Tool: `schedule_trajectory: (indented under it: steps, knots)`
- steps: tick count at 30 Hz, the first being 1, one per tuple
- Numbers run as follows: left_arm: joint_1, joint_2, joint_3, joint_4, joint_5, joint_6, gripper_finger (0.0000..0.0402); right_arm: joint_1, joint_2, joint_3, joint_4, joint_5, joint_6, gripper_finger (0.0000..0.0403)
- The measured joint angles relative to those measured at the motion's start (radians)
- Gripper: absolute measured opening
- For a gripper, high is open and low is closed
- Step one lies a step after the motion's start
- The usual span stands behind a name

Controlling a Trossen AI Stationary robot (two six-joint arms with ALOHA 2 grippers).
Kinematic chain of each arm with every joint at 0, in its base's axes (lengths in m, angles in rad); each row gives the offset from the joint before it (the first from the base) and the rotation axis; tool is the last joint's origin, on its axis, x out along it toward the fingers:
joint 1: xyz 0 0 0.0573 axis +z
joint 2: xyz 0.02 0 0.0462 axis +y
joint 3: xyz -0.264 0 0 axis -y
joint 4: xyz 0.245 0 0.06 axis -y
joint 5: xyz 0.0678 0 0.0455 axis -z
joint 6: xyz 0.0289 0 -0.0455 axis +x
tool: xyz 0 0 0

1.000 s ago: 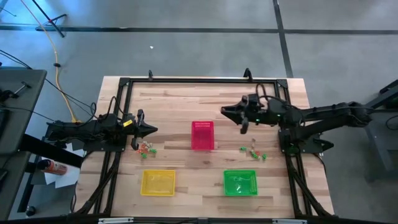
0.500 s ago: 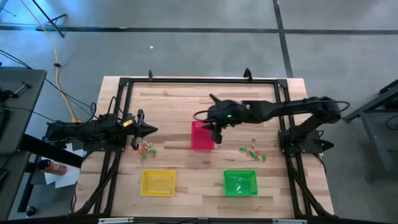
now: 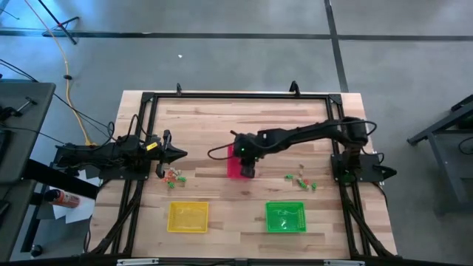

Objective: Sort Halloween decoration
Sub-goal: Put the orange pumpkin toy into the red bin

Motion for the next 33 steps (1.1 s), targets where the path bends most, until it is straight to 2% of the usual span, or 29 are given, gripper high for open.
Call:
schedule_trajectory:
  steps: [15,18,27,33]
  knots:
    - [0.000,0.000,0.000,0.000,0.000,0.000,0.0000,-0.002,0.039,0.000,0.013,0.003,-0.036,0.0095]
    - [0.000,0.000,0.000,0.000,0.000,0.000,0.0000,-0.002,0.039,0.000,0.013,0.003,-0.032,0.0116]
    - [0.000,0.000,0.000,0.000,0.000,0.000,0.0000,-0.002,0.039,0.000,0.003,0.002,-0.040,0.0217]
    - [0.000,0.000,0.000,0.000,0.000,0.000,0.0000,-0.006,-0.006,0.058,-0.105,-0.015,-0.079,0.0242]
